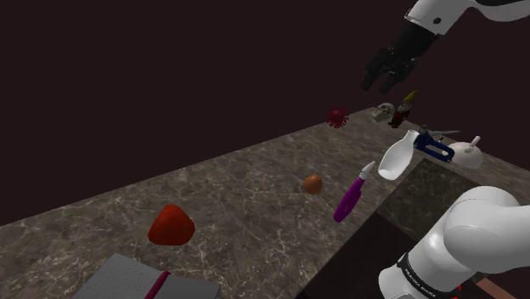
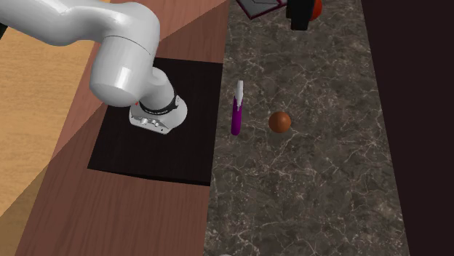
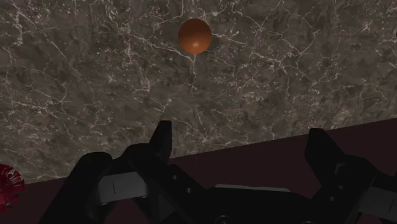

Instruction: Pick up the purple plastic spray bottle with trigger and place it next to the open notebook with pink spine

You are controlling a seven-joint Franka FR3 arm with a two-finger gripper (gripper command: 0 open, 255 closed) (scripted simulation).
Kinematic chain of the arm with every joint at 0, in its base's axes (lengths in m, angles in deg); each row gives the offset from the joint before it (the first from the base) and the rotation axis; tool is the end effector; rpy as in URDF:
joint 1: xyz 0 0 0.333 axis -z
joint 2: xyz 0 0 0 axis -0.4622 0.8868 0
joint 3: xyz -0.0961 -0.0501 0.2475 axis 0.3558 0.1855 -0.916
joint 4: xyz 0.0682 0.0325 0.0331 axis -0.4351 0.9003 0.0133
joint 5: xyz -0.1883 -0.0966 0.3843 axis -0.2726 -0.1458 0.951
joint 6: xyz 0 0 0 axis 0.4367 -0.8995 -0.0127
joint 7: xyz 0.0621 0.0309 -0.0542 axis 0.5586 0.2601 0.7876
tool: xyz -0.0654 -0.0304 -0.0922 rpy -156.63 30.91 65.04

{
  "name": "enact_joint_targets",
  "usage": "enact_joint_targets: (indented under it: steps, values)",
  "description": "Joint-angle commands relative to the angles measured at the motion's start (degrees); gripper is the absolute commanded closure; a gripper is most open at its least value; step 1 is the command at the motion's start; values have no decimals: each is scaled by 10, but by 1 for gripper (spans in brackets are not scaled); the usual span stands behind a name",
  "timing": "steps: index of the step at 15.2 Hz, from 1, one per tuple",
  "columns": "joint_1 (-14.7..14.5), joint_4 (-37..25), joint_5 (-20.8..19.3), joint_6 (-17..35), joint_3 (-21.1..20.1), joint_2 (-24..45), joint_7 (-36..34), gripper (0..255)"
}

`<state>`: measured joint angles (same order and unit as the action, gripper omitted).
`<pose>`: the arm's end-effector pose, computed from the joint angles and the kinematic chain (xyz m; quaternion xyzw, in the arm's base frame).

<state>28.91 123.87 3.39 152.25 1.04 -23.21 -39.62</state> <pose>0.3883 -0.0272 0.6218 -0.9874 0.0940 -0.1160 0.0530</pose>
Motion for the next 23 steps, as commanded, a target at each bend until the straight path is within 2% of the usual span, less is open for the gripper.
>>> enact_joint_targets:
  steps: [1,23]
  values:
    - [0,0,0,0,0,0,0,0]
    - [151,265,44,182,78,126,-208,0]
